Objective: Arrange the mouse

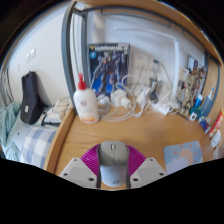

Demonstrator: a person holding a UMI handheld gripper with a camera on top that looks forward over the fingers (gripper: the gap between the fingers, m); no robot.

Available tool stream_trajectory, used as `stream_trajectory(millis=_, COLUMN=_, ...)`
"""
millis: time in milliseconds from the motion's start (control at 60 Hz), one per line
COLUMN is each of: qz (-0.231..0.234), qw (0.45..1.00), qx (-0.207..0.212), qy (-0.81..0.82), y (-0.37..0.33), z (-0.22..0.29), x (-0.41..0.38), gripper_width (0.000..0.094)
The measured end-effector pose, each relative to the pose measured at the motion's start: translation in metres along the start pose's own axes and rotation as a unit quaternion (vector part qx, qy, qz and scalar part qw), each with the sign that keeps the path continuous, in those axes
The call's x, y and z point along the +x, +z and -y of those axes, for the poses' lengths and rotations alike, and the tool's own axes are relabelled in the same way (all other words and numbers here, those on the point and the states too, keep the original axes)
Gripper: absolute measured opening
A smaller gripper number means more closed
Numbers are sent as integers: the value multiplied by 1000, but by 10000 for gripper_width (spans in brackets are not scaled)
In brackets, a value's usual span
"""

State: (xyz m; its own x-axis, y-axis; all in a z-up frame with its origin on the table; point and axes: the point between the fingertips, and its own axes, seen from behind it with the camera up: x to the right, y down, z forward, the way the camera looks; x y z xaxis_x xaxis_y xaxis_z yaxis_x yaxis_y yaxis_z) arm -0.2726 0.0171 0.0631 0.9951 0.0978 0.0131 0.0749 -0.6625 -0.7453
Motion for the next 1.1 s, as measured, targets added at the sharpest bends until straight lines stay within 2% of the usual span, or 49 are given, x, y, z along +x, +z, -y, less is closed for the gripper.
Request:
stream_trajectory(millis=217, qz=-31, qw=991, qx=126, qy=-29, y=-76, z=145, x=92, gripper_width=334)
stream_trajectory(millis=317, qz=-52, qw=986, qx=157, qy=-35, y=-101, z=183, x=145, gripper_width=334)
stream_trajectory(millis=417, qz=-62, qw=984, qx=167, qy=-29, y=-107, z=195, x=194, gripper_width=335)
stream_trajectory(millis=500, qz=-78, qw=985, qx=152, qy=-31, y=-101, z=179, x=237, gripper_width=333)
stream_trajectory(millis=683, qz=-85, qw=993, qx=78, qy=-10, y=-64, z=99, x=302, gripper_width=333)
stream_trajectory(millis=883, qz=-70, qw=997, qx=-23, qy=-5, y=-18, z=-9, x=319, gripper_width=331)
stream_trajectory(millis=1100, qz=-69, qw=995, qx=-72, qy=15, y=6, z=-71, x=318, gripper_width=333)
